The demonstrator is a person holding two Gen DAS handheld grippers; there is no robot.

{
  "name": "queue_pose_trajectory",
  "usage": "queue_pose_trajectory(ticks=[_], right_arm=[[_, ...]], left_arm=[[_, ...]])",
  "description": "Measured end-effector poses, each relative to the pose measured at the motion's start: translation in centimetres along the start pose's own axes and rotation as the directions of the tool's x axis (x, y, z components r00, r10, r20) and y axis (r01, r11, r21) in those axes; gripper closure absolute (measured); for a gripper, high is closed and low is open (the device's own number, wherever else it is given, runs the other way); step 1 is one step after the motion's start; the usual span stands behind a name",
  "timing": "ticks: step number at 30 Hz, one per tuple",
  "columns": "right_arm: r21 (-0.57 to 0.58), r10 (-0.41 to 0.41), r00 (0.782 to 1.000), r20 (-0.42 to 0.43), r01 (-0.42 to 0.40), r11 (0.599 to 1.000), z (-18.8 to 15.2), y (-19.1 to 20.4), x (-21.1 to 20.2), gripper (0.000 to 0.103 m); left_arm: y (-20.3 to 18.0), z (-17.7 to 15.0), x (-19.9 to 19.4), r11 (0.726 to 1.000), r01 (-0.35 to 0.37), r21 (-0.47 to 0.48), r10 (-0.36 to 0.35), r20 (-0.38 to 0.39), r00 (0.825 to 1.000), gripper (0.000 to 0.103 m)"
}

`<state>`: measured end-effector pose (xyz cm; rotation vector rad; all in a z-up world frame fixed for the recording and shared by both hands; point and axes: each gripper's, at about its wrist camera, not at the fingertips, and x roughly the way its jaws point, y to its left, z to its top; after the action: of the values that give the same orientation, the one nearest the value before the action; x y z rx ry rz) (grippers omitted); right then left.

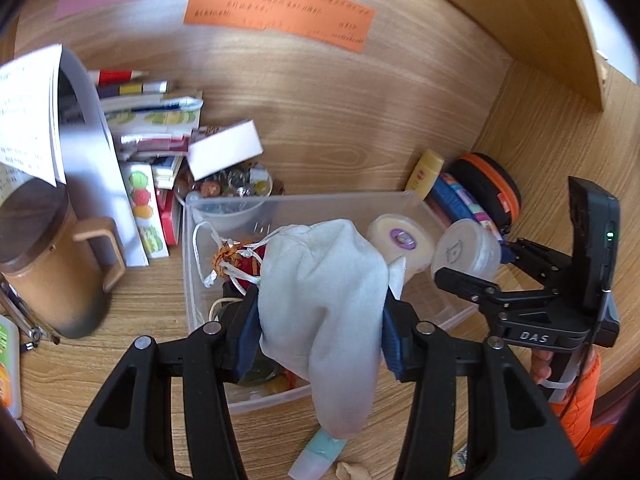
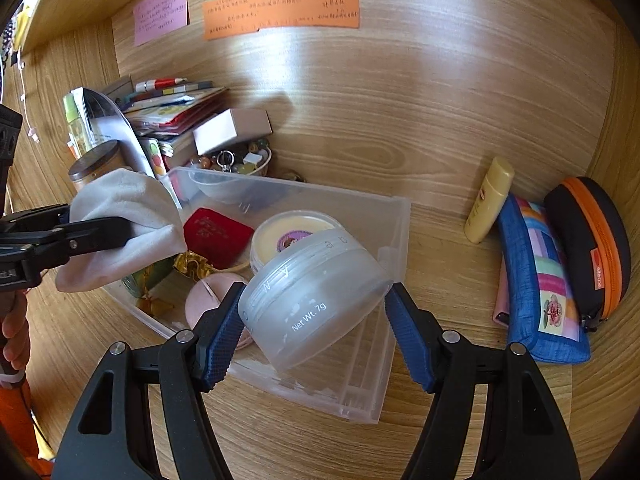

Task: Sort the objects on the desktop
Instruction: 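Carry the white jar and cloth bag over the clear box, then open both tools to release the jar and cloth bag into the box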

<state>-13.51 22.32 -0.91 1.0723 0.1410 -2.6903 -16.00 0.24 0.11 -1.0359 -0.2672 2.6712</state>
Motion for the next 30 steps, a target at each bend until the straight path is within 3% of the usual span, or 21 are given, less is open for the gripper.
queue_pose_trajectory(ticks=[18, 30], right_arm=[[-0.016, 0.011, 1.0, -0.009, -0.011, 1.0, -0.3, 0.5, 0.4, 0.037], [-0.032, 0.032, 0.999, 0.005, -0.032, 0.999, -0.2, 1.2, -0.1, 0.034]], left_arm=[[0.6, -0.5, 1.1, 0.998, -0.067, 0.006, 0.067, -0.021, 0.998, 0.052], [-0.9, -0.3, -1.1, 0.992, -0.113, 0.051, 0.111, 0.036, 0.993, 0.033]])
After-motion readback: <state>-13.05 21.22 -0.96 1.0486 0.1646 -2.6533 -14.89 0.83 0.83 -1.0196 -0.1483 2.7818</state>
